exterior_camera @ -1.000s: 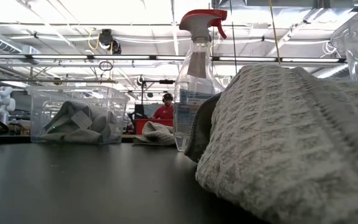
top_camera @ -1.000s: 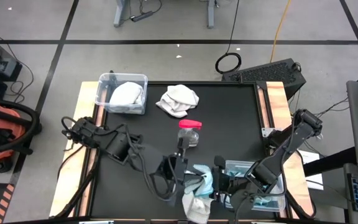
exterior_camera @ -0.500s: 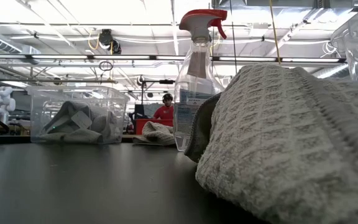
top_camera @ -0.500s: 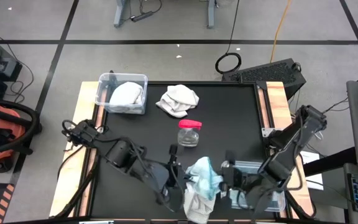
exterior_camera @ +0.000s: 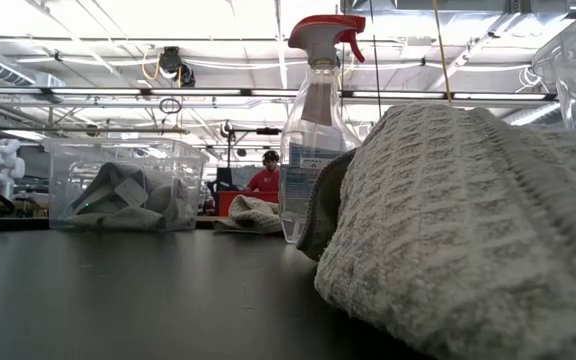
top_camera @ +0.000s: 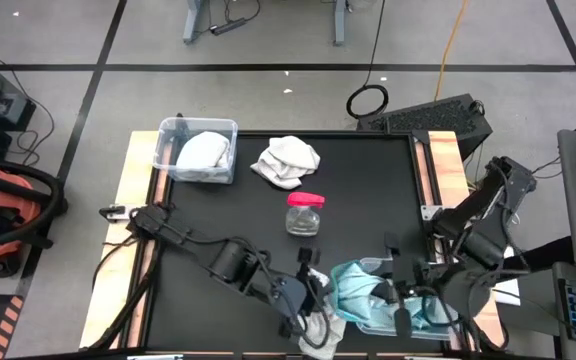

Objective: Sort microfiber towel by color & place in baskets
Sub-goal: Put the blue towel into the bottom transparent bin

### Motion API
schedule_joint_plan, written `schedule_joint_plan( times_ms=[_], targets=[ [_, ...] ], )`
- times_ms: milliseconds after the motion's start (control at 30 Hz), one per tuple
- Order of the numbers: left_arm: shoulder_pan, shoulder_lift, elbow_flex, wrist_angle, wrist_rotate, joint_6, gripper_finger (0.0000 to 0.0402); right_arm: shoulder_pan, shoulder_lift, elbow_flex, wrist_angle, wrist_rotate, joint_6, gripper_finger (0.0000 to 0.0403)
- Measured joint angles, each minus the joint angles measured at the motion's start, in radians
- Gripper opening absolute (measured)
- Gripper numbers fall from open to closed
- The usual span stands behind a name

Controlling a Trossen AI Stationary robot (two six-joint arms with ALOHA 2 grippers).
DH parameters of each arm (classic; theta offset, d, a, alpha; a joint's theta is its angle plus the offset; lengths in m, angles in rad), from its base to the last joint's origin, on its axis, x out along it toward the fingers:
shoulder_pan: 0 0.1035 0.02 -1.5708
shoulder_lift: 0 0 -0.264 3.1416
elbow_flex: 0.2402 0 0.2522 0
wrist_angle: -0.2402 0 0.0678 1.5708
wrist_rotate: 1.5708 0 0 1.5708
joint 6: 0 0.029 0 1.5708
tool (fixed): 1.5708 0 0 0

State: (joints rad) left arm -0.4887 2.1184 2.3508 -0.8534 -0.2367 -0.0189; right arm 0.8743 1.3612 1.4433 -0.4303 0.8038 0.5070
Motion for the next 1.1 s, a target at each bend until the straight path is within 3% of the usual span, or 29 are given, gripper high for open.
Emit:
schedule_joint_plan(
  times_ms=[233, 367, 500, 833, 1100],
  targets=[
    [0.009, 0.008, 0.000, 0.039, 0.004, -0.029, 0.0196, 0.081, -0.039, 0.001, -0.061, -0.017, 0.070, 0.0005],
    [0.014, 0.008, 0.000, 0.024, 0.003, -0.101, 0.0243, 0.147, -0.063, 0.001, -0.160, -0.022, 0.189, 0.0005],
    [0.008, 0.008, 0.000, -0.015, 0.003, -0.133, 0.0251, 0.214, -0.087, 0.001, -0.260, -0.037, 0.307, 0.0005],
    [-0.029, 0.007, 0.000, -0.114, 0.003, -0.198, 0.0251, 0.320, -0.099, 0.001, -0.572, -0.186, 0.644, 0.0004],
    [-0.046, 0.007, 0.000, -0.138, 0.003, -0.239, 0.0251, 0.355, -0.098, 0.001, -0.752, -0.285, 0.796, 0.0004]
  ],
)
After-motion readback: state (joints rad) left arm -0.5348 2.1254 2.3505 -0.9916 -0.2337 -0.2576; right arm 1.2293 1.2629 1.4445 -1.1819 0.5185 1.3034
